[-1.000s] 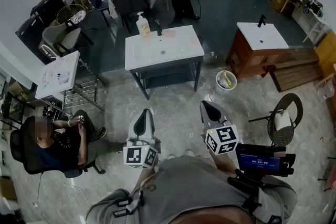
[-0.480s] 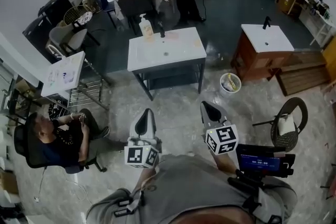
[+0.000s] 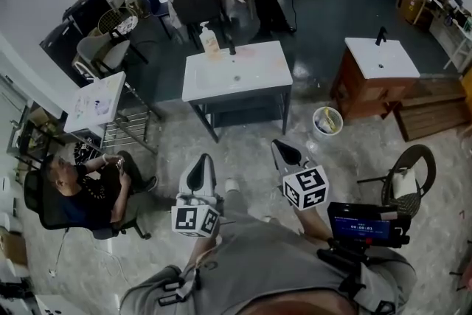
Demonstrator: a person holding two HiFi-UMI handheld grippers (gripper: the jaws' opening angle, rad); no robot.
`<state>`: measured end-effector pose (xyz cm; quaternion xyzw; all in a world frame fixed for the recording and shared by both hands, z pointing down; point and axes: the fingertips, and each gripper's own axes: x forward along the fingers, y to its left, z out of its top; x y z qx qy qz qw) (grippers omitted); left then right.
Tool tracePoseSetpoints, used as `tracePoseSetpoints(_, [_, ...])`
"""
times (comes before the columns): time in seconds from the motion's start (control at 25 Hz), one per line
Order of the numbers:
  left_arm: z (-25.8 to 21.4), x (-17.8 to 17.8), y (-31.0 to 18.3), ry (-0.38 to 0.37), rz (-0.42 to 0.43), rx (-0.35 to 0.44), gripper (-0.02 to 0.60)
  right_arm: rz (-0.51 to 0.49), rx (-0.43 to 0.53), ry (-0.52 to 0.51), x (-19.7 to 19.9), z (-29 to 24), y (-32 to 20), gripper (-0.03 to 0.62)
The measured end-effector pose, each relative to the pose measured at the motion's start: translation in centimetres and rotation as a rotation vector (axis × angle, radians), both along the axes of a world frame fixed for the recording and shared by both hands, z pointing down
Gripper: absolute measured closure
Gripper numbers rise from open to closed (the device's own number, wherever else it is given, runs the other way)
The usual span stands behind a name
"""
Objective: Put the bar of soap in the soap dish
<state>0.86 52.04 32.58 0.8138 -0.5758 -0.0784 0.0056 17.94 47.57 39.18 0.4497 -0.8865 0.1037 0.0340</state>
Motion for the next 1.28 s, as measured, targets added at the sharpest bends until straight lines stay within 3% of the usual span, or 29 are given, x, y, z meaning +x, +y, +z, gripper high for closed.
tracePoseSetpoints(0.44, [0.3, 3.7, -3.9, -0.029, 0.070, 0.006, 0.589, -0.002, 0.070, -0.066, 2.5, -0.3, -2.6, 0.603])
tracePoseSetpoints(0.68, [1.6, 4.5, -6.8, -0.020, 0.096, 0.006, 0.589, 0.019, 0.024, -0.045, 3.4, 1.9, -5.0, 0.605])
tracePoseSetpoints(1.28, [3.8, -0.2, -19.7, 0.069, 0.142, -0.007, 0.589, 0.067, -0.031, 0.028, -0.8, 2.9, -16.7, 0.605])
